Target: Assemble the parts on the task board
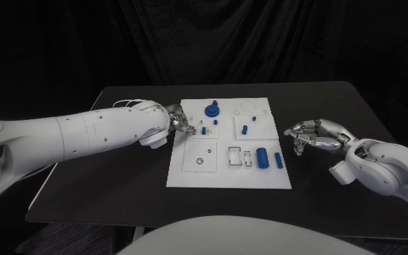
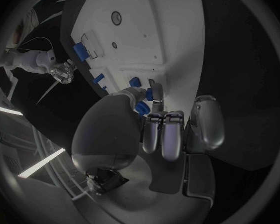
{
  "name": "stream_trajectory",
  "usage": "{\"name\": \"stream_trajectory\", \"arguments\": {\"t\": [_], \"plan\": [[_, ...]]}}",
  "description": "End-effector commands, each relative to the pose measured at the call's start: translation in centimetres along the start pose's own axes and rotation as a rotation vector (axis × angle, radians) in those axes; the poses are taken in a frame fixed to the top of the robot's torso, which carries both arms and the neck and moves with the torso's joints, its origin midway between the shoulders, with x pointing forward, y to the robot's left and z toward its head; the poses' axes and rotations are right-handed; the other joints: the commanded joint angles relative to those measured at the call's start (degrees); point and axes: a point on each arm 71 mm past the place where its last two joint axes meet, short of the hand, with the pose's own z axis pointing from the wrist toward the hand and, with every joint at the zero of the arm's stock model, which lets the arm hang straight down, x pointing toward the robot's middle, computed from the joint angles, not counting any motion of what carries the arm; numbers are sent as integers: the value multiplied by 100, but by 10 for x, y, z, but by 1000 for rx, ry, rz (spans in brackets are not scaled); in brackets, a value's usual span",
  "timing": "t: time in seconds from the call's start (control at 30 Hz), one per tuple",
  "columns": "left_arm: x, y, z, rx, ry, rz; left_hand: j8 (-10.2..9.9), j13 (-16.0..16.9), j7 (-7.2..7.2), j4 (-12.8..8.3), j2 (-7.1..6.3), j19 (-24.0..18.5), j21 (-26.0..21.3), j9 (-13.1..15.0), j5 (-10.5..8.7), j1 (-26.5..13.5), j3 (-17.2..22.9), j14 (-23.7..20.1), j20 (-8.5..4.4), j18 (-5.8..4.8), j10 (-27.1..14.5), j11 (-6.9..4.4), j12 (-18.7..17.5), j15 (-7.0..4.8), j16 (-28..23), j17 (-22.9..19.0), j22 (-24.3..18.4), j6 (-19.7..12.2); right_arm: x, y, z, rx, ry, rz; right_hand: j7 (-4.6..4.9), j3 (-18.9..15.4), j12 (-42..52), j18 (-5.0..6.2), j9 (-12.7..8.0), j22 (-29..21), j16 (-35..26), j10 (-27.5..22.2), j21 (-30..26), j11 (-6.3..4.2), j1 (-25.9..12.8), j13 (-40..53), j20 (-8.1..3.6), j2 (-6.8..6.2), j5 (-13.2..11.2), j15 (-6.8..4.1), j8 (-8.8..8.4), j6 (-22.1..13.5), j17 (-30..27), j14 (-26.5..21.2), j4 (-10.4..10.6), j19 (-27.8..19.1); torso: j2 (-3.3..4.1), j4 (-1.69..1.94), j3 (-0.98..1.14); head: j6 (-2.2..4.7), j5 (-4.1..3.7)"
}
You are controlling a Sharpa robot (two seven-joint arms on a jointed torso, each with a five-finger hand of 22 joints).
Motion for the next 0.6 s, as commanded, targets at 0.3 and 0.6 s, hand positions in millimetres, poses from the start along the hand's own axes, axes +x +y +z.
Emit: {"name": "stream_trajectory", "arguments": {"t": [0.3, 0.6], "plan": [[-24, -11, -6, 23, 198, -35, -19, 1496, -14, -62, -66, 5, -19, 28, 434, -229, 241, 596, -17, 23, 595, -37, -3, -45, 15, 1509, 956, 43, 1, -2, 1, 18, 5, 0, 1, 9, 15, 102, -6, 5, 38, -14, 36, 3, -3, -11, -15, 2, 4, -23, 33, -1, -7, -21, 1, -24, -4, -1, 0, 0, 16], [-36, -21, 3, -49, 417, -29, -13, 1496, 14, -61, 89, -55, -120, 60, 559, -363, 449, 596, 0, 41, 595, -13, -3, -23, 15, 1509, 930, 3, 2, -2, 2, 22, 10, 1, 1, 10, 14, 101, -7, 6, 38, -17, 36, 4, -3, -12, -14, 2, 3, -22, 33, -3, -9, -23, 1, -26, -5, -1, 5, 0, 12]]}}
